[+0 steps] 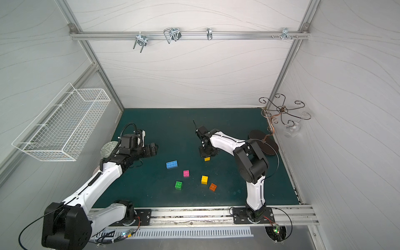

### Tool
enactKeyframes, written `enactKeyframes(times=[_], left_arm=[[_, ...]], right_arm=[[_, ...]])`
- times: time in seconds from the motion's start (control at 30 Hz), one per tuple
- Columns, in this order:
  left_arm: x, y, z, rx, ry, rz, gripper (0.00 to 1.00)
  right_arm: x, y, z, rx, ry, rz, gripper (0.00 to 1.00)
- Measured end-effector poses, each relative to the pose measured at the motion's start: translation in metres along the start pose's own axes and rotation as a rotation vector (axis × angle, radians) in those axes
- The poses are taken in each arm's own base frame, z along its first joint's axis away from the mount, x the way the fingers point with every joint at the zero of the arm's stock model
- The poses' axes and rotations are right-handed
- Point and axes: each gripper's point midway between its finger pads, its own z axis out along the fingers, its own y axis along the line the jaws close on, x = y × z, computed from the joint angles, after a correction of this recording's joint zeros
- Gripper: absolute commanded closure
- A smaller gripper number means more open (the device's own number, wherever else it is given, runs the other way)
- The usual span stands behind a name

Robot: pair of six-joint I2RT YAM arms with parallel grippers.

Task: Assemble the number 4 with lego
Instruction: Adjust the lego brick at the center of the board.

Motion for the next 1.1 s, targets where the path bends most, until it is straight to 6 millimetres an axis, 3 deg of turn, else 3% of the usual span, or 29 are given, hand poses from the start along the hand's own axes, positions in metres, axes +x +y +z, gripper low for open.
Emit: enactKeyframes(times=[0.3, 0.63, 1.1], left_arm=[[0.001, 0.002, 0.0, -0.019, 0.002, 0.002, 0.06], [0.001, 0.002, 0.0, -0.022, 0.002, 0.004, 0.05], [0.001, 0.003, 0.0, -0.031, -0.003, 0.006, 0.05]], right_arm=[[-0.01, 0.003, 0.003, 0.044, -0.022, 0.133, 0.9], [-0.01, 0.002, 0.003, 0.053, -0.028, 0.171, 0.64], [-0.011, 0.003, -0.004, 0.046, -0.043, 0.179, 0.41]])
